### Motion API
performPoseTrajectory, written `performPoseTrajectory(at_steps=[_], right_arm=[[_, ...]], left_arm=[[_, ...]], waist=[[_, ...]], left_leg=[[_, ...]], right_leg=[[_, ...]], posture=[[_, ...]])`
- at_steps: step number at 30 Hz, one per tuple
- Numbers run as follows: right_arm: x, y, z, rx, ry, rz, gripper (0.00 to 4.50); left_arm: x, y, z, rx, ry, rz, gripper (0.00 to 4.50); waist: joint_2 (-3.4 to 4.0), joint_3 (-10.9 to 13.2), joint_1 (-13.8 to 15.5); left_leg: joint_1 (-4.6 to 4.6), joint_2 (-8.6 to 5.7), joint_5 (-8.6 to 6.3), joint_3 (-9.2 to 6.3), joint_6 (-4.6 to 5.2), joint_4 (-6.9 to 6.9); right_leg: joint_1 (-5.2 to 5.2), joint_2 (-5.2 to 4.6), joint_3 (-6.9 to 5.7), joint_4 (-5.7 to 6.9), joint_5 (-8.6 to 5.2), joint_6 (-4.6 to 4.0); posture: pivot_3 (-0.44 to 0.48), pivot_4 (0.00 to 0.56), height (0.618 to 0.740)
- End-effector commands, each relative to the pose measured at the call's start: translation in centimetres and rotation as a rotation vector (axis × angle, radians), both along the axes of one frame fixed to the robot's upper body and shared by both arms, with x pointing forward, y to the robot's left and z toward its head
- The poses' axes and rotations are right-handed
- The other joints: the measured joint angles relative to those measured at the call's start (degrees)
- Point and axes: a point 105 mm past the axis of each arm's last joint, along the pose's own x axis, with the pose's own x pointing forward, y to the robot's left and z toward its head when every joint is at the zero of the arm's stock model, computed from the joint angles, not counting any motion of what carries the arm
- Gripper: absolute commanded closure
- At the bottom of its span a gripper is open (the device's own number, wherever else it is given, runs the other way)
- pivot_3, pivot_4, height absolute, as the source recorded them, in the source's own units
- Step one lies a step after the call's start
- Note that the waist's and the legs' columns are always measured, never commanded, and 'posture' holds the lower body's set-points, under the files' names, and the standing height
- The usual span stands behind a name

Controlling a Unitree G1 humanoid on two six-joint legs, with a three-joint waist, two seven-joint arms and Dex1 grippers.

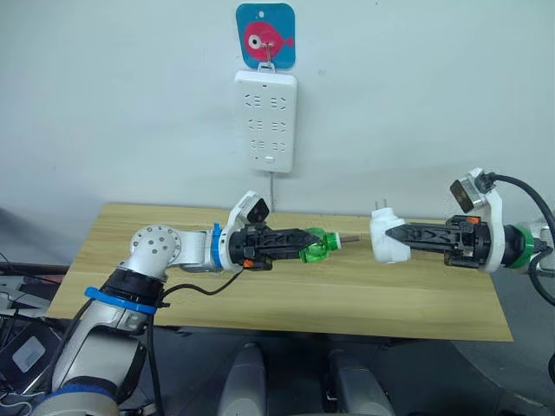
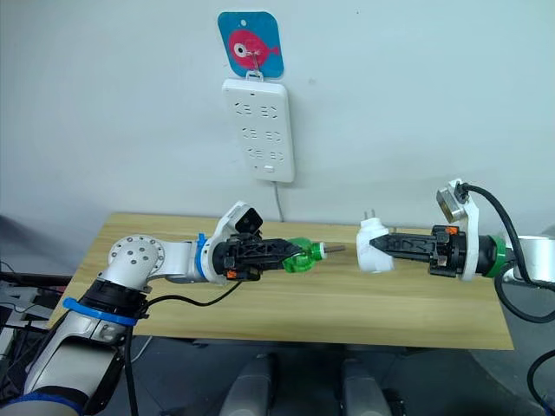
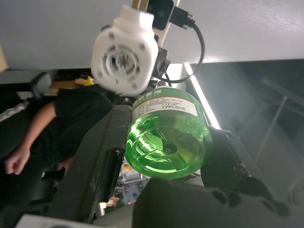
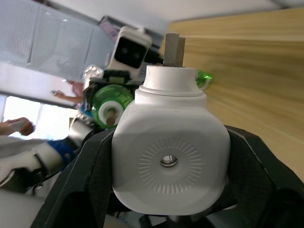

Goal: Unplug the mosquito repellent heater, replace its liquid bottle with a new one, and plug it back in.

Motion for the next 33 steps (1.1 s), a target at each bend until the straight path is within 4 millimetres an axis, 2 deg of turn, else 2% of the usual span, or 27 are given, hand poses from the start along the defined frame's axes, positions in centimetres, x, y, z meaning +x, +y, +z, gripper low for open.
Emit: performPoseTrajectory(at_steps=[1, 2, 3, 7, 12, 15, 19, 26, 30, 33], right_arm=[[2.4, -4.1, -2.9, -0.252, -0.007, -0.223, 1.5], [2.9, -5.5, -5.0, -0.43, -0.007, -0.256, 1.5], [3.1, -6.5, -6.3, -0.554, -0.017, -0.264, 1.5], [4.2, -10.3, -10.2, -0.883, -0.03, -0.303, 1.5], [4.7, -12.0, -12.6, -1.003, 0.003, -0.288, 1.5], [5.1, -12.6, -13.7, -1.014, 0.04, -0.318, 1.5], [5.6, -13.1, -14.8, -1.02, 0.07, -0.35, 1.5], [5.9, -13.5, -15.4, -1.028, 0.093, -0.4, 1.5], [6.0, -13.3, -14.7, -0.988, 0.085, -0.412, 0.16], [6.0, -13.2, -13.2, -0.961, 0.05, -0.414, 0.03]], left_arm=[[-0.6, 1.4, -0.5, 0.047, -0.048, 0.009, 2.24], [-0.8, 1.6, -0.7, 0.051, -0.052, 0.008, 2.24], [-0.9, 1.6, -0.8, 0.053, -0.055, 0.007, 2.24], [-1.3, 1.1, -0.7, 0.045, -0.088, -0.006, 2.24], [-1.5, 0.7, -0.6, 0.042, -0.119, -0.002, 2.24], [-1.7, 0.8, -0.8, 0.047, -0.123, 0.006, 2.24], [-2.0, 1.0, -1.0, 0.052, -0.125, 0.016, 2.24], [-1.9, 1.0, -1.2, 0.057, -0.129, 0.029, 2.24], [-1.8, 1.2, -1.4, 0.064, -0.128, 0.032, 2.24], [-1.5, 1.3, -1.5, 0.068, -0.13, 0.043, 2.24]], waist=[[0.0, 0.0, -0.1], [0.0, 0.0, 0.0], [0.01, 0.0, 0.0], [0.02, 0.0, 0.2], [-0.01, 0.0, 0.5], [-0.02, 0.0, 0.5], [-0.02, 0.1, 0.7], [-0.04, 0.1, 0.9], [-0.03, 0.1, 0.9], [-0.03, 0.1, 0.9]], left_leg=[[0.0, 0.0, 0.0, 0.03, 0.0, -0.01], [0.0, 0.0, 0.0, 0.06, 0.0, -0.02], [-0.01, 0.0, 0.0, 0.09, 0.0, -0.02], [-0.04, -0.01, 0.0, 0.19, -0.01, -0.01], [-0.1, -0.01, -0.01, 0.39, -0.02, -0.06], [-0.09, 0.01, -0.01, 0.41, -0.02, -0.12], [-0.09, 0.04, -0.01, 0.42, -0.01, -0.14], [-0.09, 0.0, -0.01, 0.46, -0.02, -0.11], [-0.09, 0.0, -0.01, 0.47, -0.02, -0.12], [-0.09, 0.0, -0.02, 0.47, -0.02, -0.16]], right_leg=[[-0.01, 0.0, 0.02, -0.02, 0.0, -0.01], [-0.04, -0.01, 0.04, -0.01, -0.02, -0.03], [-0.09, -0.01, 0.07, 0.0, -0.02, -0.04], [-0.17, -0.05, 0.13, 0.01, -0.05, -0.11], [-0.28, -0.08, 0.3, -0.04, -0.05, -0.08], [-0.29, -0.07, 0.3, -0.02, -0.05, -0.09], [-0.32, -0.04, 0.32, -0.01, -0.05, -0.1], [-0.28, -0.08, 0.35, -0.05, -0.04, -0.07], [-0.29, -0.08, 0.36, -0.06, -0.04, -0.07], [-0.29, -0.08, 0.35, -0.09, -0.04, -0.07]], posture=[[0.184, 0.228, 0.74], [0.185, 0.23, 0.74], [0.185, 0.23, 0.74], [0.207, 0.237, 0.74], [0.229, 0.247, 0.74], [0.242, 0.251, 0.74], [0.257, 0.257, 0.74], [0.253, 0.261, 0.74], [0.241, 0.259, 0.74], [0.238, 0.257, 0.74]])
